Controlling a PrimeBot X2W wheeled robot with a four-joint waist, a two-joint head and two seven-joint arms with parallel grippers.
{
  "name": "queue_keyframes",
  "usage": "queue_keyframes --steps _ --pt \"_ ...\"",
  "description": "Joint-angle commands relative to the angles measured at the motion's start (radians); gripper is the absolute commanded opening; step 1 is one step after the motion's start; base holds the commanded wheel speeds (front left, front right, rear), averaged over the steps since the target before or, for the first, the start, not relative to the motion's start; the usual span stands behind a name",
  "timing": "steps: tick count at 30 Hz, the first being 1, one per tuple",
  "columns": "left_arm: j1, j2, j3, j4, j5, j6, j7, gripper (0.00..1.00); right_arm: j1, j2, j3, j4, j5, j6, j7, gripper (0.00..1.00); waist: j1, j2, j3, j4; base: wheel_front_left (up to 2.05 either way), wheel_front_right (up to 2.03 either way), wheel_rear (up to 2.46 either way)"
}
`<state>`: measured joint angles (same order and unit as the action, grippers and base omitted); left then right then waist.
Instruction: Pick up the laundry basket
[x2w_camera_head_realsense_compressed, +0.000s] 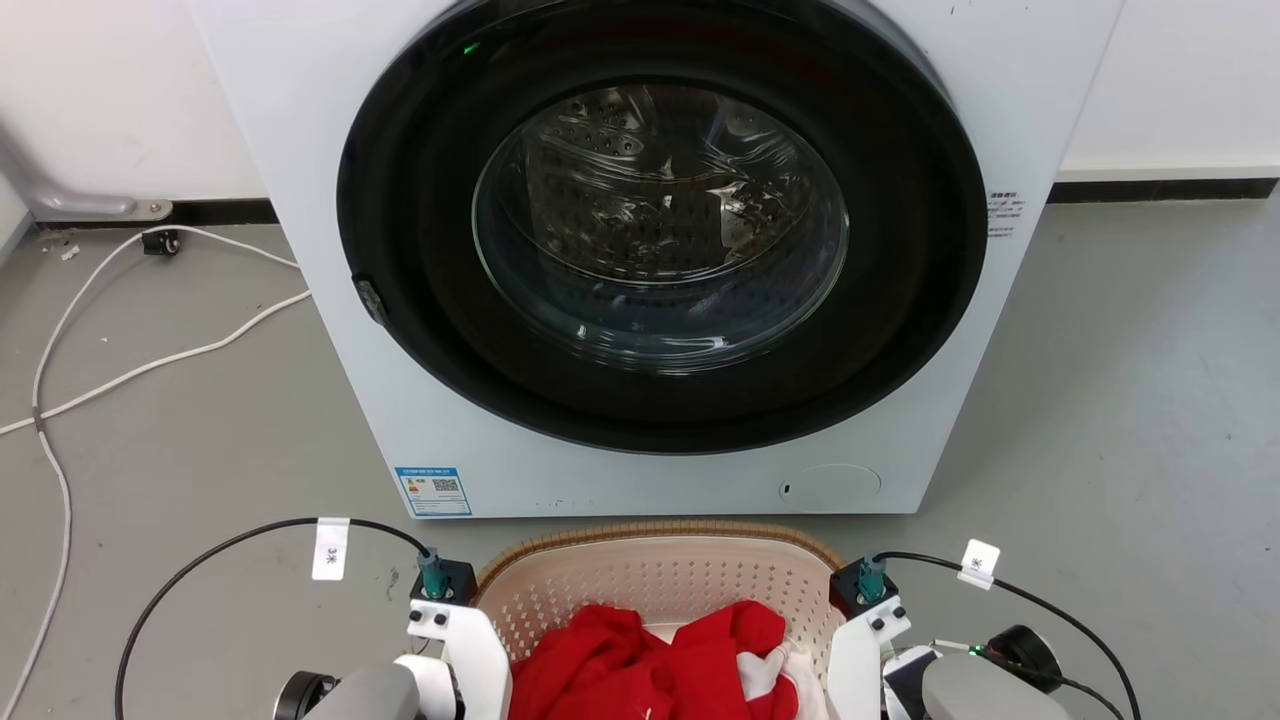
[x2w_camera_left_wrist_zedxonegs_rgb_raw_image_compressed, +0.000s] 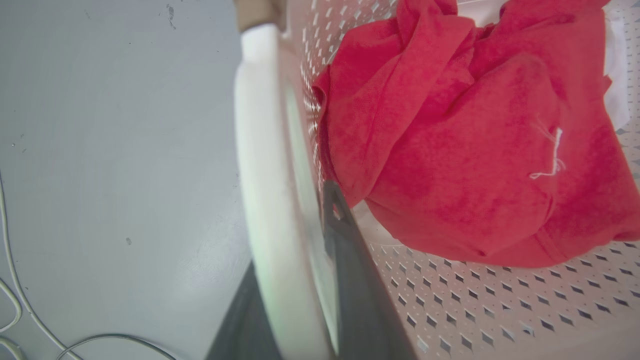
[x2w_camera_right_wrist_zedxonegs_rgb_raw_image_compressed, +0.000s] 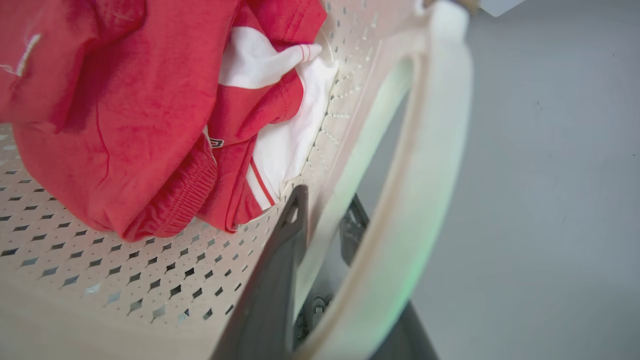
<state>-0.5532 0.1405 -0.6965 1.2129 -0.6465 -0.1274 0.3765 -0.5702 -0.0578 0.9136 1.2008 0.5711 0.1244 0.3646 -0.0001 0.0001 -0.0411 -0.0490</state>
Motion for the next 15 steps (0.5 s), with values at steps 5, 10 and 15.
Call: queue_keyframes --steps 5,10,15 --pt "-0.011 -0.008 -0.038 -0.014 -0.023 -0.004 0.005 0.0 -0.022 0.014 0.03 -0.006 0.022 0.012 0.006 0.0 0.0001 -0.0001 -0.001 -0.001 0.0 0.0 0.0" --pt "-0.017 -0.004 -0.068 -0.017 -0.052 -0.004 0.01 0.0 -0.03 0.015 0.051 0.0 0.041 0.012 0.006 0.0 0.0001 -0.0001 -0.001 -0.001 0.0 0.0 0.0" --pt "-0.021 -0.002 -0.1 -0.016 -0.082 -0.006 0.012 0.0 -0.034 0.015 0.072 0.003 0.063 0.012 0.006 0.0 0.0001 -0.0001 -0.003 -0.001 0.0 0.0 0.0"
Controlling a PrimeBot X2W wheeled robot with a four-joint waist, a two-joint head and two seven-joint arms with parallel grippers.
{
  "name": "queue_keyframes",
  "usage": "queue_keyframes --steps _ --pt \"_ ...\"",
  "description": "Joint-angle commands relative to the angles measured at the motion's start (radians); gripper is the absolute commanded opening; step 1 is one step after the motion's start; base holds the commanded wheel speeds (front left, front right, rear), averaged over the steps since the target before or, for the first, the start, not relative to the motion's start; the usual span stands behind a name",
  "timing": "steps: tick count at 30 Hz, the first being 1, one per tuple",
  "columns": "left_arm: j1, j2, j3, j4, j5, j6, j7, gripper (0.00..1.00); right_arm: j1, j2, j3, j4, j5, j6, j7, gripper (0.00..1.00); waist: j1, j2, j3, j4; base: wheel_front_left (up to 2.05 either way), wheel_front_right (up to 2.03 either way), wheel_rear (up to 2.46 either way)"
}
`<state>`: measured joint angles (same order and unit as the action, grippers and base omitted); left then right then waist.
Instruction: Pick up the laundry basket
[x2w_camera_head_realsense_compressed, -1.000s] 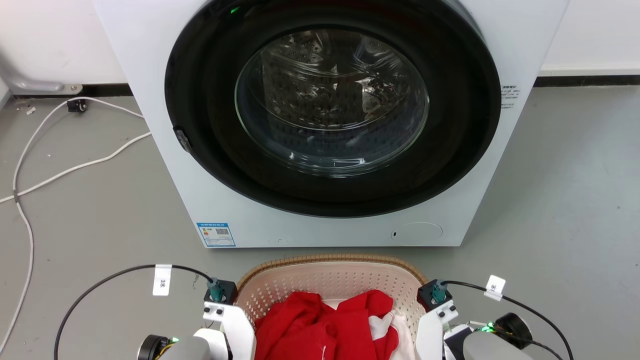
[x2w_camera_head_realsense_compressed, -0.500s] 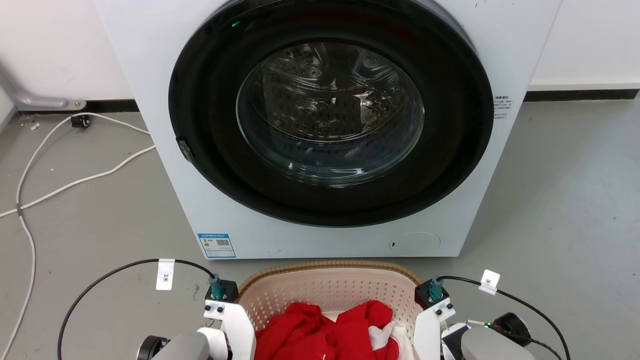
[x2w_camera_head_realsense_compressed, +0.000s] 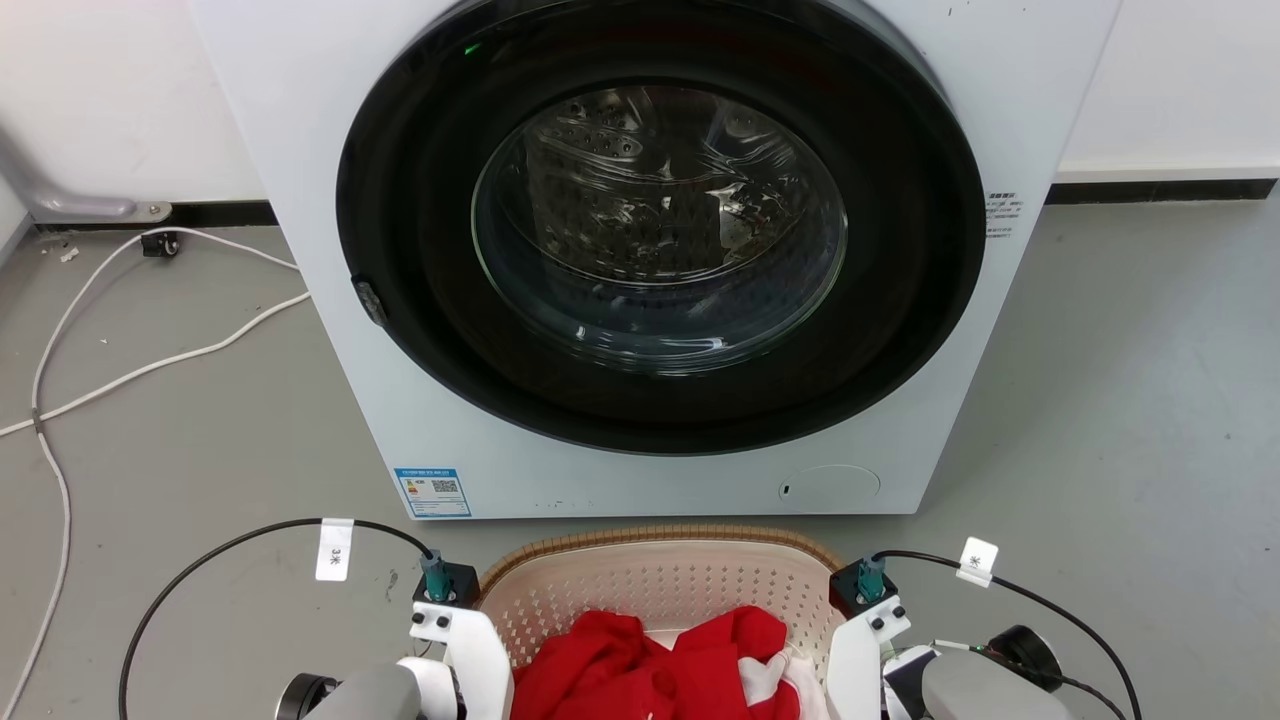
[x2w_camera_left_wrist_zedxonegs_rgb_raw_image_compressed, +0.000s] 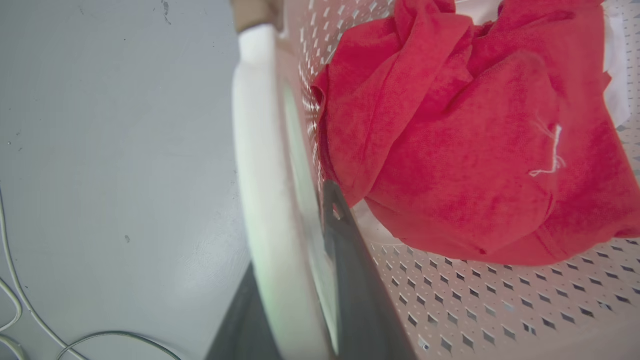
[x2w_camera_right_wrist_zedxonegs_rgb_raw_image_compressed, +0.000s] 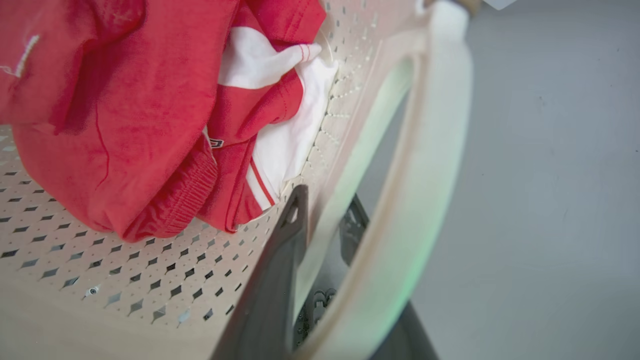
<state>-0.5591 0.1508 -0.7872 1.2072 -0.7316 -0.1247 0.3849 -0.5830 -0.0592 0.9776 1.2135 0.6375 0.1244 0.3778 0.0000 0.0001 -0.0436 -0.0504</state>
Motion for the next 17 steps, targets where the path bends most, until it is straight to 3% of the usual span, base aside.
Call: queue_keyframes --steps 1,17 --pt "-0.016 -0.011 -0.013 -0.01 -0.001 -0.008 0.004 0.0 -0.02 0.016 0.011 -0.009 0.001 0.012 -0.008 0.0 0.0 -0.0001 0.0 0.0 0.0 0.0 0.0" --pt "-0.03 -0.003 -0.084 -0.003 -0.07 -0.009 -0.005 0.0 -0.026 0.017 0.058 -0.003 0.055 0.012 -0.008 0.0 0.0 -0.0001 -0.004 0.001 0.0 0.0 0.0"
